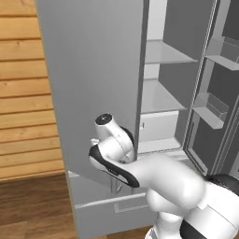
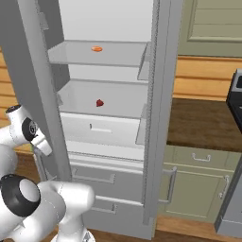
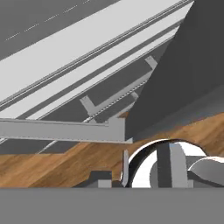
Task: Take the strawberry from the fridge and place it on top of the pancake, located on the dining counter.
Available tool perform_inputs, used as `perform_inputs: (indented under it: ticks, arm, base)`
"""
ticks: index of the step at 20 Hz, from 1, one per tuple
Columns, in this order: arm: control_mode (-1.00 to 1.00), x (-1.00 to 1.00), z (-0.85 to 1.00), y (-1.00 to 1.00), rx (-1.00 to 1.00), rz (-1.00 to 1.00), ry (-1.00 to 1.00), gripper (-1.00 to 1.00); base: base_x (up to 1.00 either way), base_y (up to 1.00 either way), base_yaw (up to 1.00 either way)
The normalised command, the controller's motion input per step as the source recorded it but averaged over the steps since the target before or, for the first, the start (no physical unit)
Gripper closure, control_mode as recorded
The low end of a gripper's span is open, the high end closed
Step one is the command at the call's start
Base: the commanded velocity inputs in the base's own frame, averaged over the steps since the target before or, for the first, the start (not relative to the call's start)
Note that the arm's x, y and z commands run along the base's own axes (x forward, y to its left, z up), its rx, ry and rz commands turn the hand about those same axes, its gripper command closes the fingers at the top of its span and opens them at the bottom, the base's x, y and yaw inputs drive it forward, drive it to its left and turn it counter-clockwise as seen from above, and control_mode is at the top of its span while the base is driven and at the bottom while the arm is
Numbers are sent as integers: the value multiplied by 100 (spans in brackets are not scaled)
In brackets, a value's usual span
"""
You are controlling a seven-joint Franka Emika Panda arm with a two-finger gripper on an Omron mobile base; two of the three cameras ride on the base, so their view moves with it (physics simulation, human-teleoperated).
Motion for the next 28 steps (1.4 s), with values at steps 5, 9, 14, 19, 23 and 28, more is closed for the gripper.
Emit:
perform_inputs:
  ticks: [5,9,14,19,23,28]
  arm:
    - [-100,-22,-65,100,0,0,0,100]
    - [-100,-23,-98,100,-5,0,-11,100]
    - [-100,-30,-100,100,-11,-1,-34,100]
    - [-100,-17,-100,100,-8,-2,-36,100]
    - [-100,-11,-100,100,0,0,-32,100]
    - [-100,-30,-100,100,0,0,-31,100]
  base:
    - [0,0,0]
    - [0,0,0]
    - [0,0,0]
    - [0,0,0]
    - [0,0,0]
    - [0,0,0]
